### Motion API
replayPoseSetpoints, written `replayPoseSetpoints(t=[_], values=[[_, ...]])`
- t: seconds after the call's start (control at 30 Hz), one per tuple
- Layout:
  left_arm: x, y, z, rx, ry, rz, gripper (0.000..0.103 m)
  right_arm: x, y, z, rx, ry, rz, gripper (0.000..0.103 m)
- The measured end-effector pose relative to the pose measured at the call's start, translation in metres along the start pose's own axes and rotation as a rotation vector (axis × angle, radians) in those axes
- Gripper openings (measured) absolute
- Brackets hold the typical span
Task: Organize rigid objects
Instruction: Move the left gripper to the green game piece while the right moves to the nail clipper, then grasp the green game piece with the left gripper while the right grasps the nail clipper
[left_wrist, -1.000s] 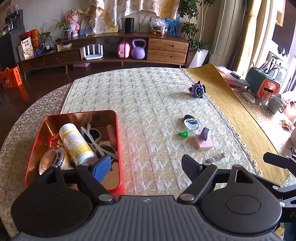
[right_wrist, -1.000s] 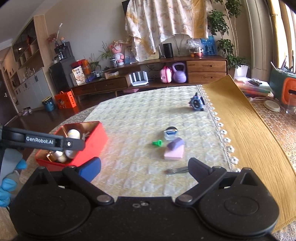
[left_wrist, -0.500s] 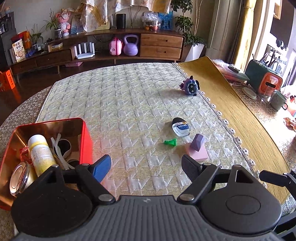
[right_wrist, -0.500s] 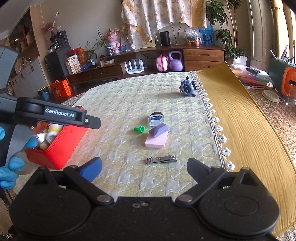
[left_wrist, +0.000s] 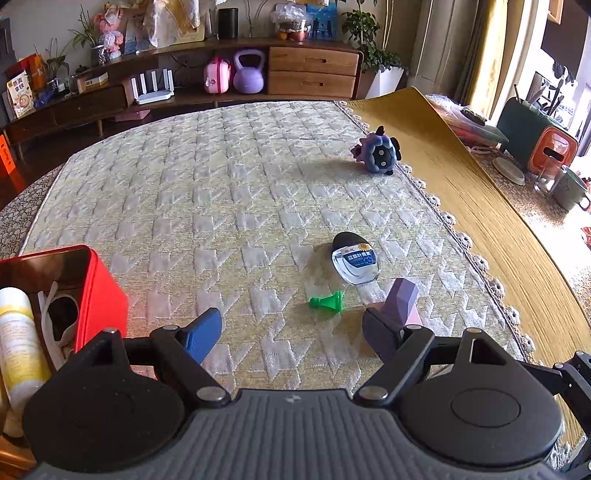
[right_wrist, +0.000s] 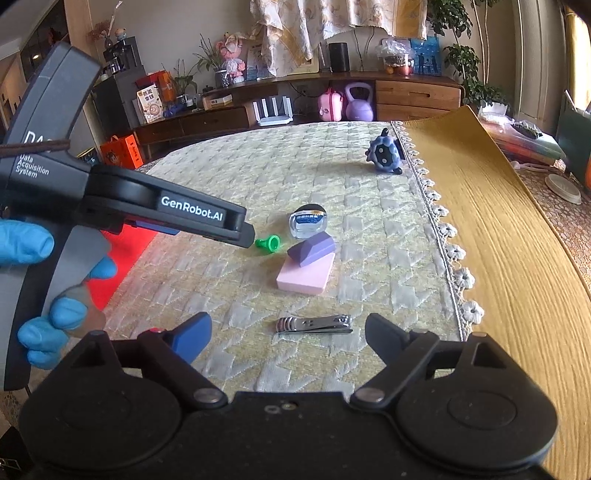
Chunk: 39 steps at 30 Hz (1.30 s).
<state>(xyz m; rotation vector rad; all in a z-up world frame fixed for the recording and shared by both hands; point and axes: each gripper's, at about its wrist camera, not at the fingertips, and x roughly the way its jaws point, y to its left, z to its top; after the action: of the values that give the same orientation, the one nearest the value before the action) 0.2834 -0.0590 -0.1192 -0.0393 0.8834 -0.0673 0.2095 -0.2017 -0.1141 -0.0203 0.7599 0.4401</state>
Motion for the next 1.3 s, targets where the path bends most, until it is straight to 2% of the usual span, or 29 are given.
replayPoseSetpoints(t=[0.33,0.4,0.47,0.63,0.83,0.9,1.03,1.07,1.3], values=[[0.025,-0.003,0.002,-0.011,0.009,-0.026,0.083,0.018,-0.002,-0.002,-0.008,0.021,-0.005,0.078],[0.029,-0.003,0.001,-0.012,0.017,-0.033,0.072,0.020,-0.001,-0.003,-0.010,0.023,-0.005,0.077],[0.034,-0.002,0.001,-0.020,0.030,-0.040,0.068,0.021,0.000,-0.004,-0.016,0.022,-0.013,0.077],[0.039,-0.004,0.001,-0.019,0.021,-0.042,0.067,0.024,0.001,-0.004,-0.024,0.025,-0.023,0.074],[0.042,-0.009,0.004,0.002,0.008,-0.050,0.053,0.027,0.005,-0.005,-0.056,0.015,-0.046,0.070],[0.042,-0.010,0.004,0.005,0.002,-0.048,0.038,0.028,0.005,-0.005,-0.066,0.011,-0.056,0.068],[0.042,-0.011,0.004,0.009,-0.001,-0.056,0.024,0.029,0.006,-0.005,-0.086,0.000,-0.080,0.058],[0.042,-0.011,0.003,0.013,-0.004,-0.056,0.023,0.029,0.006,-0.006,-0.088,-0.003,-0.084,0.056],[0.040,-0.011,0.002,0.022,-0.004,-0.048,0.023,0.026,0.003,-0.005,-0.072,-0.011,-0.081,0.055]])
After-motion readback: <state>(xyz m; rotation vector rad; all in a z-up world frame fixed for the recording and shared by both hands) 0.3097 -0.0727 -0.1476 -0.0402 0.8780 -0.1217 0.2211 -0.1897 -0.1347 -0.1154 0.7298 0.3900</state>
